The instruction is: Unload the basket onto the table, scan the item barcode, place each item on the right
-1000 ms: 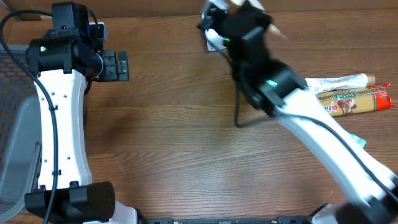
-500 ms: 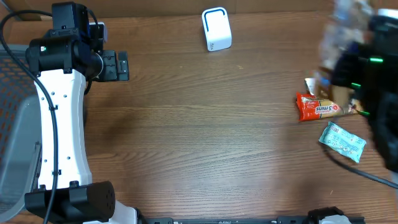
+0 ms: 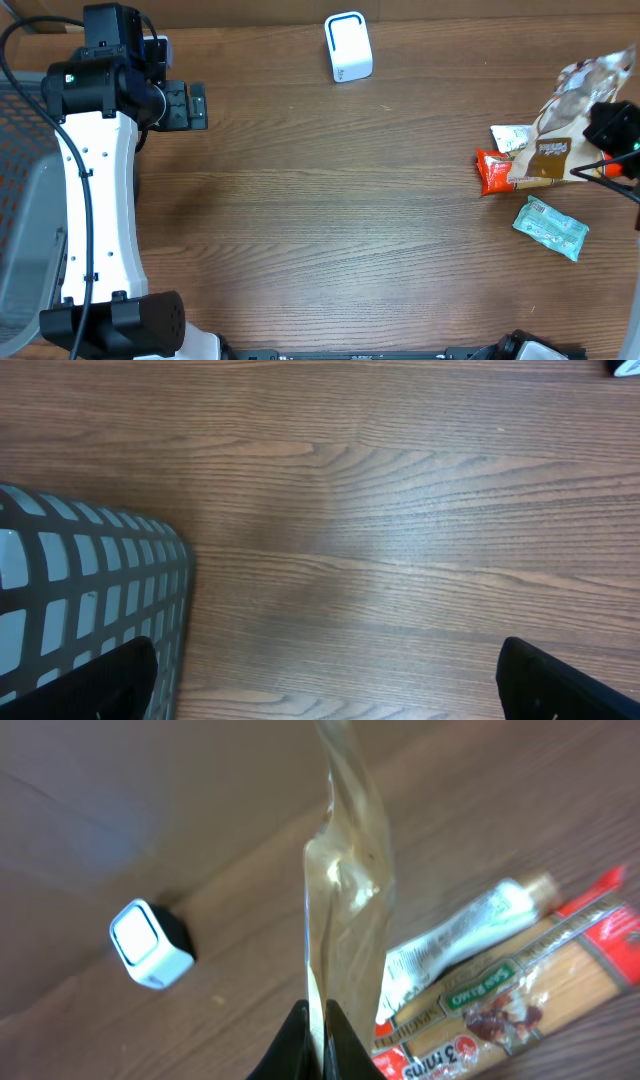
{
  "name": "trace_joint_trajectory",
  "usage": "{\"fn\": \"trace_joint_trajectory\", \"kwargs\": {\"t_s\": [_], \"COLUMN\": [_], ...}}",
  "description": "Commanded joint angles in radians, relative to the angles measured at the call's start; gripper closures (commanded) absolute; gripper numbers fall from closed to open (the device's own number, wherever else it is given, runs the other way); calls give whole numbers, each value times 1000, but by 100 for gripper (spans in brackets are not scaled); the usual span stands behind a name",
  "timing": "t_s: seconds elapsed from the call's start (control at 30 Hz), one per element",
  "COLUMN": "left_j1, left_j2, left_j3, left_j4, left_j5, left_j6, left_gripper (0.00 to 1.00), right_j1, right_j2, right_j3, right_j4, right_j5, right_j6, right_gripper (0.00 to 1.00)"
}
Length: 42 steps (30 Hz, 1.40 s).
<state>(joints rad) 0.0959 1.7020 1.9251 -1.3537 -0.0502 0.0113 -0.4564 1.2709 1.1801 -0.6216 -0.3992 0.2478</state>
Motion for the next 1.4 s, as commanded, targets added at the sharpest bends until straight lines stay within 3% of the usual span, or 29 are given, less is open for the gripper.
{"fn": "trace_joint_trajectory", "kwargs": {"t_s": [0.0, 0.2, 0.27, 0.33, 0.43, 0.53, 0.73, 0.93, 0.97, 1.0, 1.2, 1.37], "left_j1": [2, 2, 2, 2, 2, 2, 2, 2, 2, 2, 2, 2], "left_j2": [5, 5, 5, 5, 5, 5, 5, 5, 5, 5, 5, 5], "left_j3": [19, 19, 19, 19, 19, 19, 19, 19, 19, 19, 19, 19], "left_j4": [4, 4, 4, 4, 4, 4, 4, 4, 4, 4, 4, 4], "left_j5": [-5, -5, -5, -5, -5, -5, -5, -5, -5, -5, -5, -5], "left_j6": [19, 19, 19, 19, 19, 19, 19, 19, 19, 19, 19, 19], "left_gripper": [1, 1, 1, 1, 1, 0, 0, 0, 0, 0, 0, 1], "right_j1": [-40, -91, -115, -142, -188, -217, -184, 2, 44, 95, 304, 344], "right_j2": [52, 167, 175, 169, 144, 97, -46, -192, -214, -240, -341, -351], "right_j3": [-100, -144, -144, -142, -127, -94, 47, 190, 199, 204, 204, 203], "right_j4": [96, 55, 26, -1, -46, -108, -299, -535, -557, -576, -654, -712], "right_j5": [-145, -133, -126, -126, -126, -126, -126, -126, -126, -126, -126, -115], "right_j6": [-11, -9, -9, -9, -9, -17, -110, -235, -243, -250, -249, -249], "right_gripper": [96, 96, 83, 62, 44, 36, 30, 25, 19, 0, 0, 0]}}
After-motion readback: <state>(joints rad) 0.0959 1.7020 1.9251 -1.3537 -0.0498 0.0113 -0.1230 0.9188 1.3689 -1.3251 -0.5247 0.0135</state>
